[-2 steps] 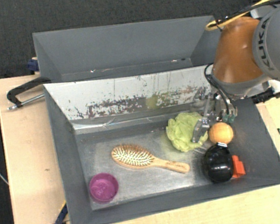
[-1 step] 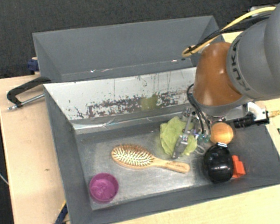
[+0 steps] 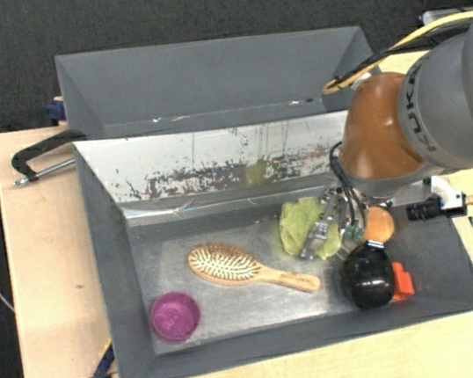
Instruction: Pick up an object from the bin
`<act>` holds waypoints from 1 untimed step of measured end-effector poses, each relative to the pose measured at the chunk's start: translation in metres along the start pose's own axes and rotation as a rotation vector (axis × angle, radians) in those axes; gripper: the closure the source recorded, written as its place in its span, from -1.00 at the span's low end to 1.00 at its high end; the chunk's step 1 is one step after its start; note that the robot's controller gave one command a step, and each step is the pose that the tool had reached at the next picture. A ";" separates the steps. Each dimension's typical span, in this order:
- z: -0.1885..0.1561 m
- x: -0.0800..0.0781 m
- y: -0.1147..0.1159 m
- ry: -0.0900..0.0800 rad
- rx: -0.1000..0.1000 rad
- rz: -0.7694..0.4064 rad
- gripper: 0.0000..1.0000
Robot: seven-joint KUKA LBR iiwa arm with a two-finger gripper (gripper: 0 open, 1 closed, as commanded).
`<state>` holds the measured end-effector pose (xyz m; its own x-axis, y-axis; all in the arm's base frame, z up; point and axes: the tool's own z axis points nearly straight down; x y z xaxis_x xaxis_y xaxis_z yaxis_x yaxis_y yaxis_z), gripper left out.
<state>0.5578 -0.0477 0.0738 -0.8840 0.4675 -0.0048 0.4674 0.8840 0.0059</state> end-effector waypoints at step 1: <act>0.000 0.000 0.000 0.000 0.000 0.000 1.00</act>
Offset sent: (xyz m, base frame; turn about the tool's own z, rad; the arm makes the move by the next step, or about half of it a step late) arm 0.0000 -0.0001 0.0262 0.0000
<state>0.5579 -0.0477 0.0738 -0.8840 0.4674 -0.0050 0.4673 0.8841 0.0058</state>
